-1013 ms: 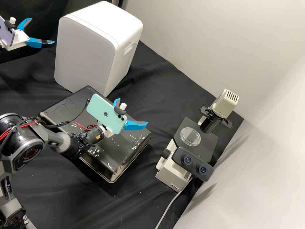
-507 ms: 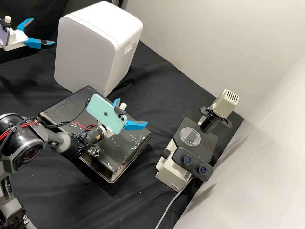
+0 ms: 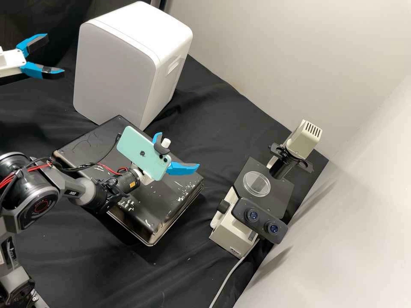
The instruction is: Place the petri dish on the bench
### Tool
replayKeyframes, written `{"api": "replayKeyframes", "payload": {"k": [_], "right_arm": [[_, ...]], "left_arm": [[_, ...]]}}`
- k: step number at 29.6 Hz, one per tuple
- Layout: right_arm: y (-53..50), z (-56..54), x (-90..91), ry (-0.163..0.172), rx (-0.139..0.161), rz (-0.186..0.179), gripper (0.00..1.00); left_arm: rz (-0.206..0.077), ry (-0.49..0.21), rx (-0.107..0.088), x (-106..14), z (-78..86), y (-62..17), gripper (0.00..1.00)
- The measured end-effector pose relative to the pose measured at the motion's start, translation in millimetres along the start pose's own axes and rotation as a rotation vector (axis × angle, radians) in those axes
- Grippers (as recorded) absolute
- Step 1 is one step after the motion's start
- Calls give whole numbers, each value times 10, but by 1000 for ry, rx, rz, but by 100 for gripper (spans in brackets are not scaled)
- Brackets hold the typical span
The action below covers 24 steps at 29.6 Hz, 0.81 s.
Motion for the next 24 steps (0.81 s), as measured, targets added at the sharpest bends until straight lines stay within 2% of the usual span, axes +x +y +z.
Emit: {"api": "replayKeyframes", "payload": {"k": [8, 12, 15, 21, 23, 24], "right_arm": [[0, 0, 0, 0, 0, 0, 100], [0, 0, 0, 0, 0, 0, 100], [0, 0, 0, 0, 0, 0, 100], [0, 0, 0, 0, 0, 0, 100], [0, 0, 0, 0, 0, 0, 100], [0, 0, 0, 0, 0, 0, 100]], "left_arm": [[-57, -116, 12, -295, 243, -115, 100], [-68, -181, 20, -446, 376, -140, 100], [-70, -213, 16, -546, 450, -157, 100], [-76, -248, 10, -637, 524, -180, 100], [-75, -254, 15, -636, 534, -180, 100], [-73, -258, 23, -635, 543, -180, 100]]}}
